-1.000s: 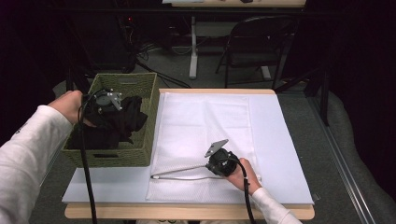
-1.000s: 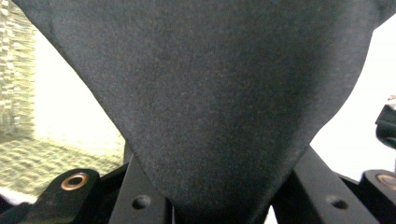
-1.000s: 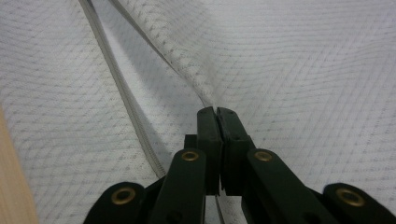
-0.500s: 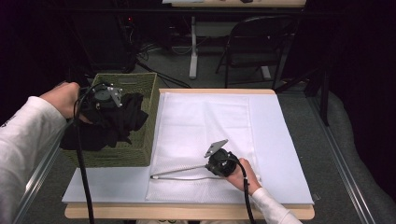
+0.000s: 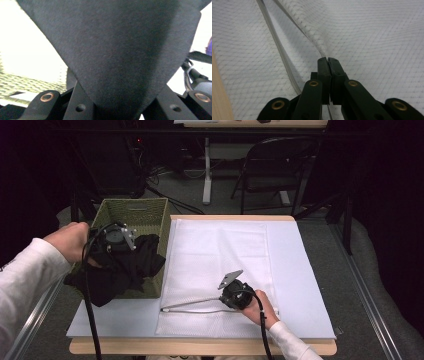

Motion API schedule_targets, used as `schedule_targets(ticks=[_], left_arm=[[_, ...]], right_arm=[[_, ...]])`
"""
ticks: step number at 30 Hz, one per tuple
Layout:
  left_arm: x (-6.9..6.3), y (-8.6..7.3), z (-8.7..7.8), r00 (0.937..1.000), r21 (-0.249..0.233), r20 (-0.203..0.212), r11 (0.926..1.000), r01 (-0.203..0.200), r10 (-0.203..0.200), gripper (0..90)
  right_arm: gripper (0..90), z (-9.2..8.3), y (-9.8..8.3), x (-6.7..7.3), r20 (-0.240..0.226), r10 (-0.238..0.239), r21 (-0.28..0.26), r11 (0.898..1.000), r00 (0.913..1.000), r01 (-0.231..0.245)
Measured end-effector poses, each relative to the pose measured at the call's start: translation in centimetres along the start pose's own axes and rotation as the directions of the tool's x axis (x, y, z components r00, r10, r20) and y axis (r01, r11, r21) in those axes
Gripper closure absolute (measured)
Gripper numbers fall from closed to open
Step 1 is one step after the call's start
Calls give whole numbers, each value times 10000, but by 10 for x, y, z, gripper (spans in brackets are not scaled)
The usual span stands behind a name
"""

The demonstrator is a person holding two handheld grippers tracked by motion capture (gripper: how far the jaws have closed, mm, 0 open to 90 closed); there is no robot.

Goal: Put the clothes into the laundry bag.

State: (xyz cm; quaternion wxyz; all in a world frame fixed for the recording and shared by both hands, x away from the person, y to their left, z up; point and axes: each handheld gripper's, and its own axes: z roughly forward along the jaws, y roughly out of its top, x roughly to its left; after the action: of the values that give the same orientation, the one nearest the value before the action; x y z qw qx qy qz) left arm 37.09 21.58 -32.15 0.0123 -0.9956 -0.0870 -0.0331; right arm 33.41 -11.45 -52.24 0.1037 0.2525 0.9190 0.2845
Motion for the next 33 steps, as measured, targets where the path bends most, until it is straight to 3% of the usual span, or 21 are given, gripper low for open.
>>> schedule_targets(ticks=[5,8,9,12,16,17,22,24,28,29,31,32,33], left_arm=[[-10,4,4,9997,-45,37,9997,226,-225,753],[-19,10,5,9997,-65,131,9998,202,-201,754],[-23,13,5,9999,-131,108,9999,50,-49,754],[-31,23,6,9996,-279,299,9996,1,7,754],[-36,36,12,9952,-649,970,9977,215,-151,754],[-38,40,14,9963,-562,861,9984,105,-56,755],[-42,55,33,9936,-539,1069,9977,414,-354,758],[-43,60,41,9888,-558,1404,9967,583,-500,759],[-50,72,62,9835,-579,1797,9978,312,-203,759],[-52,74,68,9801,-655,1972,9972,349,-214,759],[-56,80,80,9755,-729,2200,9970,254,-88,758],[-56,83,86,9687,-586,2482,9981,169,-19,757],[-58,85,93,9718,-617,2359,9979,172,-22,757]], right_arm=[[888,-1,0,1,-24,145,35,9999,9999,-145],[888,0,0,-1,-47,-30,-20,10000,10000,30],[889,0,0,0,-28,151,23,9999,9999,-151],[889,0,0,1,-25,168,17,9999,9999,-168],[893,-1,0,0,3,228,-99,9997,9997,-228],[894,-1,0,1,14,299,-89,9995,9996,-299],[895,-2,1,-1,81,211,-207,9996,9997,-210],[896,-3,1,-1,151,292,-245,9993,9995,-288],[896,-3,2,0,234,534,-210,9984,9983,-529],[896,-3,3,-1,280,378,-250,9990,9989,-371],[896,-4,2,0,250,574,-236,9981,9980,-568],[896,-4,2,0,279,598,-241,9980,9978,-592],[896,-4,2,0,272,659,-250,9976,9975,-653]])
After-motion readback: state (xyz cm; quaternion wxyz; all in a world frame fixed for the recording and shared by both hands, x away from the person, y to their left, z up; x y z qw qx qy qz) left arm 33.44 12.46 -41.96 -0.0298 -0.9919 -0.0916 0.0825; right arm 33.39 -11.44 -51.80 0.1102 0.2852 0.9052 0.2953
